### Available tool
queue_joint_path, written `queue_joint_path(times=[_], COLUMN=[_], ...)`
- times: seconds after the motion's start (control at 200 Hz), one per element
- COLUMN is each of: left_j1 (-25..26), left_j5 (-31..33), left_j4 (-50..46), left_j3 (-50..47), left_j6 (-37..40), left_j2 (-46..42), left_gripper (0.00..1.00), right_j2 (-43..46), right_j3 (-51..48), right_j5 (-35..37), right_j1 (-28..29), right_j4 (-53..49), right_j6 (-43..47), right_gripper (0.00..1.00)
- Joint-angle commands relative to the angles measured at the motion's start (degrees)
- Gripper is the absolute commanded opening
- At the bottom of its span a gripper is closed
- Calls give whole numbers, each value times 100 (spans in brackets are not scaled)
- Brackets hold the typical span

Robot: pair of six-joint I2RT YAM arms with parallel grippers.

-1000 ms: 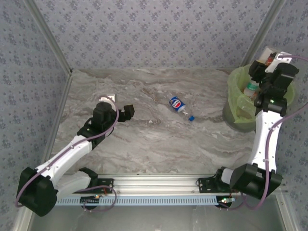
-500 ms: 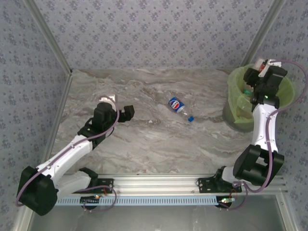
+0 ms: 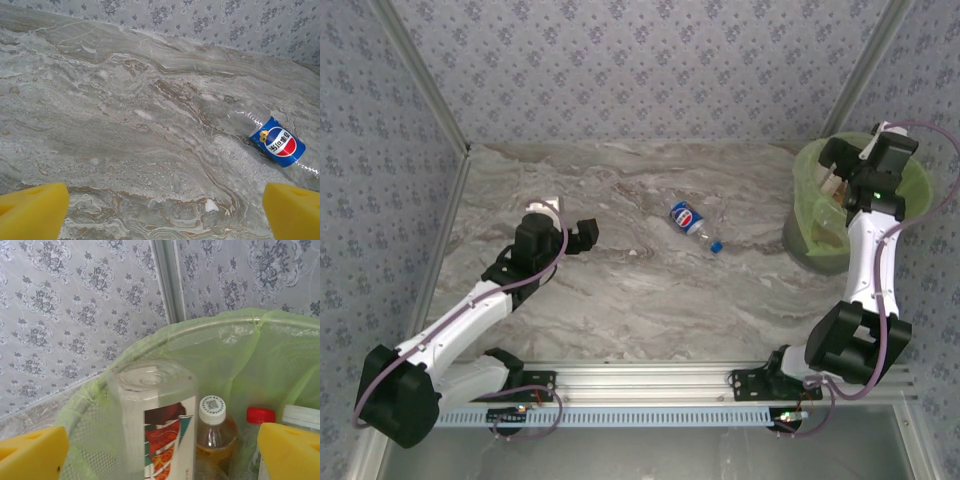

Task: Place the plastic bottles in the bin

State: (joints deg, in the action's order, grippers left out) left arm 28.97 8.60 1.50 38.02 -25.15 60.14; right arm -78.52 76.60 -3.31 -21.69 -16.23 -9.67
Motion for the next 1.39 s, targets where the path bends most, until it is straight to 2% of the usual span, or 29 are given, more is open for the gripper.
queue_joint_path(times=[0.0,0.345,0.66,0.805,0.974,1.249,1.389], left_j1=[-18,-19,-22,-17,-20,-25,-22], left_j5=[86,108,65,74,73,-83,-174], left_j4=[63,134,123,96,114,96,101], left_j3=[-27,-121,-70,-49,-46,-14,-62], left_j6=[-8,-17,-61,-78,-96,-247,-416], left_j2=[24,-46,-66,-46,-32,-101,-219], left_gripper=[99,99,99,99,99,99,99], right_j2=[160,236,-52,-379,-745,-2075,-2736], right_j3=[300,606,882,1062,1130,1756,1917], right_j5=[119,366,147,304,150,2,-482], right_j1=[151,973,2255,2946,3443,4040,4084], right_j4=[-228,-427,-866,-1153,-1364,-2451,-2465], right_j6=[-3,316,1126,1790,2249,2262,1981], right_gripper=[99,99,99,99,99,99,99])
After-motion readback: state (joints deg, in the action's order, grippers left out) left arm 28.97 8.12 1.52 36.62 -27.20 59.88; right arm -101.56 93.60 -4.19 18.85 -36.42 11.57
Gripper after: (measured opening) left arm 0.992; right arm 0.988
